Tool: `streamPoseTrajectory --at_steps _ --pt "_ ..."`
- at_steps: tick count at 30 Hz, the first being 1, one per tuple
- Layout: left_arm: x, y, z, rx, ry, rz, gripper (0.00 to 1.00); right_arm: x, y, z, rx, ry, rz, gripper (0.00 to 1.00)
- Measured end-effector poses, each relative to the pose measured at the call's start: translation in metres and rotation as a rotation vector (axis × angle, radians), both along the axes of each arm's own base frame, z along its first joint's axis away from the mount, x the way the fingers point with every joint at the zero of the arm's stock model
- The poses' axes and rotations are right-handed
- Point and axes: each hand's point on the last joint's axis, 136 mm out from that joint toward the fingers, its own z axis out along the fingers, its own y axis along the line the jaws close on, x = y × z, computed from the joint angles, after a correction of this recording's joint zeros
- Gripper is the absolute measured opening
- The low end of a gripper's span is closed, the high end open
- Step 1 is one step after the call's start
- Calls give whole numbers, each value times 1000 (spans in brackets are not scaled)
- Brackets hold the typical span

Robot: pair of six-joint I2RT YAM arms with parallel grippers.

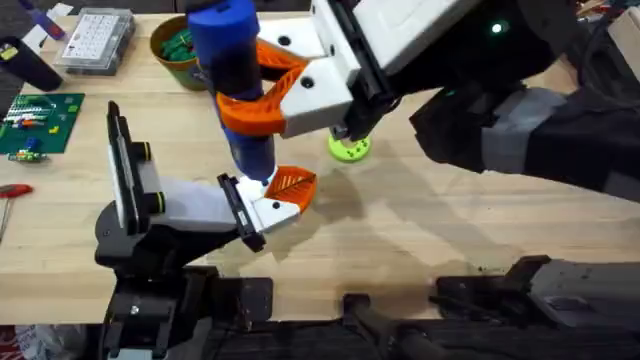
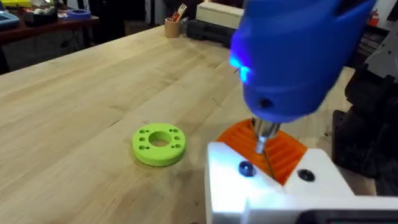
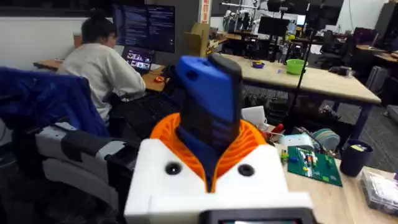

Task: Pick up the gripper from the table and insert it into the empty holder that is missing its gripper. Then pick up a screw, insert it into the mounting hole, and use the screwdriver to tighten it. Finally, clean up the table by picking up the vegetable and placing it into the bucket.

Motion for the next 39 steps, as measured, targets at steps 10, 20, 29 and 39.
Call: streamPoseTrajectory --at_steps 10,20,29,39 --pt "0 0 0 0 0 0 5 3 3 -7 -13 12 -1 13" --pt "0 0 0 0 0 0 5 4 4 -9 -23 23 -1 13" --pt "0 0 0 0 0 0 5 5 4 -10 -31 33 -1 13" --pt "0 0 0 0 0 0 5 6 5 -13 -39 34 -4 13"
